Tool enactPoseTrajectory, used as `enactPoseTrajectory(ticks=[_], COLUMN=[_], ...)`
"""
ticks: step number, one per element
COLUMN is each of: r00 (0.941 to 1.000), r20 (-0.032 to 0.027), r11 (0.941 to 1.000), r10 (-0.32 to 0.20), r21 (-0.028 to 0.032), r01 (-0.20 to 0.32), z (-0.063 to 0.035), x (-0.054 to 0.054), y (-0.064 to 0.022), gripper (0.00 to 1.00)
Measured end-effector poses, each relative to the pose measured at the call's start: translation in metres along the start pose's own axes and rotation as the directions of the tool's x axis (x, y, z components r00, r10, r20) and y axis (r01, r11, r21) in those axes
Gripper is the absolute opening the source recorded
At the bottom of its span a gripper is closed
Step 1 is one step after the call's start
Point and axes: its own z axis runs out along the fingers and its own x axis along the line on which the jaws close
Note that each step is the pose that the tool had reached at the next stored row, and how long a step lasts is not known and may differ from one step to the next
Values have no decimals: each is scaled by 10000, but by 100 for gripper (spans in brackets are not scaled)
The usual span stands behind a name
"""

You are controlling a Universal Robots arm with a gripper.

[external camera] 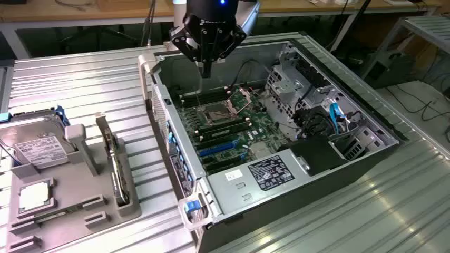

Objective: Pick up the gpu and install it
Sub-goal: 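Reach for the gpu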

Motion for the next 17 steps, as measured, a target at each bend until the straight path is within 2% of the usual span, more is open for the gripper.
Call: enactPoseTrajectory(ticks=[17], r00=[10000], r20=[0], r11=[10000], r10=[0], r21=[1], r01=[0], z=[-8], x=[280], y=[-21], gripper=[11])
